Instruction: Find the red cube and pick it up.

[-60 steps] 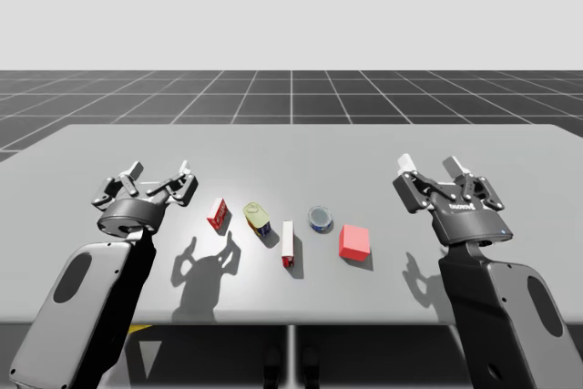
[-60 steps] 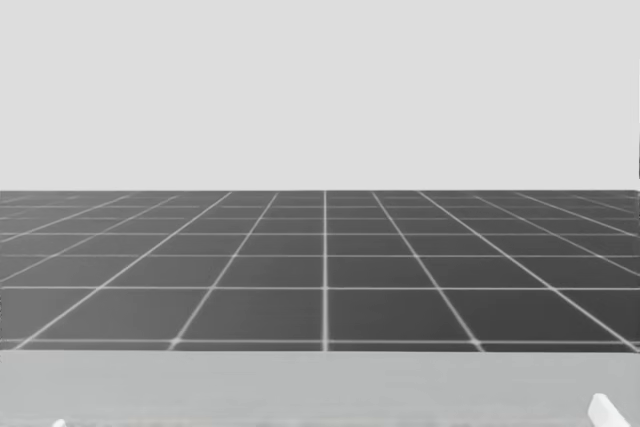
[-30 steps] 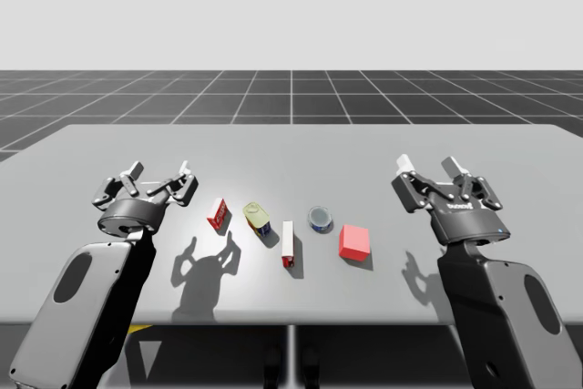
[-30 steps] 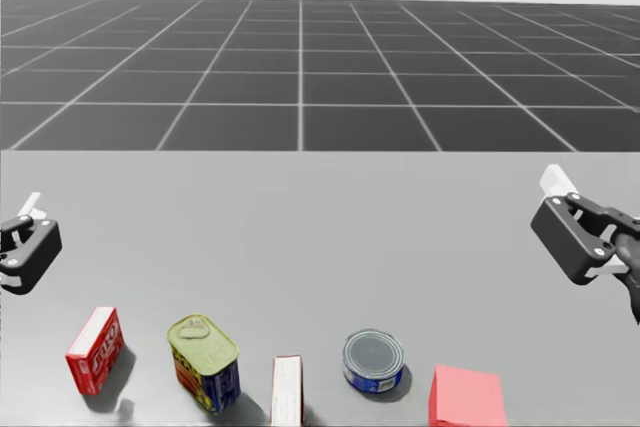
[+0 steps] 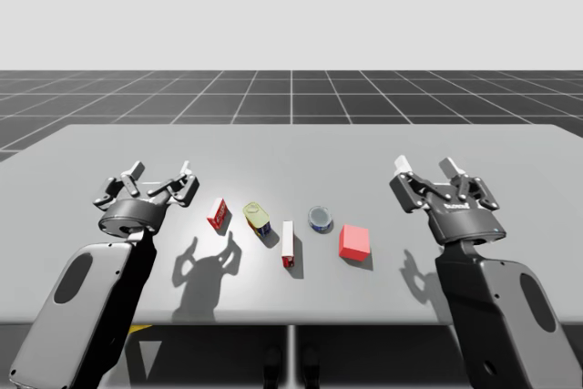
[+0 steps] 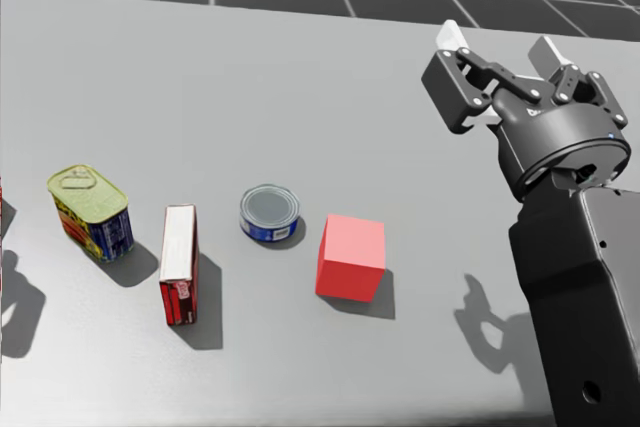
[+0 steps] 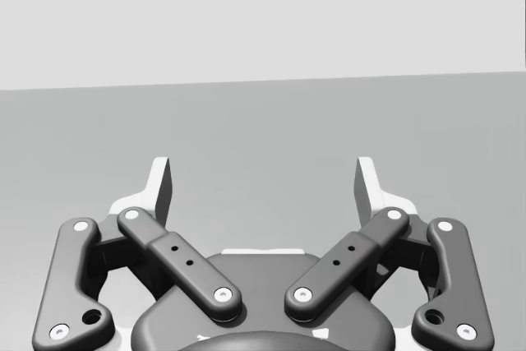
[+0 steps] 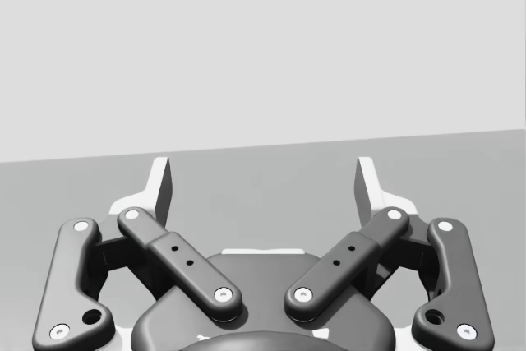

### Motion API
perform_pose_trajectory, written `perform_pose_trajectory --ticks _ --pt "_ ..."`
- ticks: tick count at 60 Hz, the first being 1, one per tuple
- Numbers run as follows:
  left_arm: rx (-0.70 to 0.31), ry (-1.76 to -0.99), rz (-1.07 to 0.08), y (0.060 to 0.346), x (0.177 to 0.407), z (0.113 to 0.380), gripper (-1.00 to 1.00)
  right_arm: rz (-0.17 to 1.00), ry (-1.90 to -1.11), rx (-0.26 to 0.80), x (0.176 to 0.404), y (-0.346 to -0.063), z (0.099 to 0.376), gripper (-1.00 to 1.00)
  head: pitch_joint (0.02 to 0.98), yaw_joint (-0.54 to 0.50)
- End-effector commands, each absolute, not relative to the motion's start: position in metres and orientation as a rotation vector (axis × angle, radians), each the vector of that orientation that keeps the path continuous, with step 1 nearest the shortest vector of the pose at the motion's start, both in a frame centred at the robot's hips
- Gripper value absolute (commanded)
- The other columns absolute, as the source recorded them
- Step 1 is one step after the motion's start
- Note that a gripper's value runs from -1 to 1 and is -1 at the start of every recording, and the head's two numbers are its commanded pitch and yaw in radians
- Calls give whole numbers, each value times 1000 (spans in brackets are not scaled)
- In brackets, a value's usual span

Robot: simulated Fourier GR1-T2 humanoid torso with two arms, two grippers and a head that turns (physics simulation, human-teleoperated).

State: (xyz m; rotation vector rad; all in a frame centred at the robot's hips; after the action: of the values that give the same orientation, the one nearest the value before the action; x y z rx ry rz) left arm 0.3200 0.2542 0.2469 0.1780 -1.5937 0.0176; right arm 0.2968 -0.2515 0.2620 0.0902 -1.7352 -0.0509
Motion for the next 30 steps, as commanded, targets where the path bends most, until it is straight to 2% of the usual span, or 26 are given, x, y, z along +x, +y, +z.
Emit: perform_pose_trajectory --ticks 1,11,18,25,30 --pt "173 -1594 14 252 320 247 -1000 -51 -1730 88 298 -251 261 -1000 830 -256" --pt "169 -1594 8 250 321 247 -1000 -52 -1729 80 299 -251 260 -1000 890 -286" --pt "167 -1592 7 249 321 246 -1000 -43 -1727 84 298 -249 261 -1000 897 -287" --pt "167 -1588 10 249 321 246 -1000 -54 -1661 107 293 -244 261 -1000 884 -281" --pt "167 -1585 13 249 321 246 -1000 -52 -1634 97 281 -240 264 -1000 881 -278"
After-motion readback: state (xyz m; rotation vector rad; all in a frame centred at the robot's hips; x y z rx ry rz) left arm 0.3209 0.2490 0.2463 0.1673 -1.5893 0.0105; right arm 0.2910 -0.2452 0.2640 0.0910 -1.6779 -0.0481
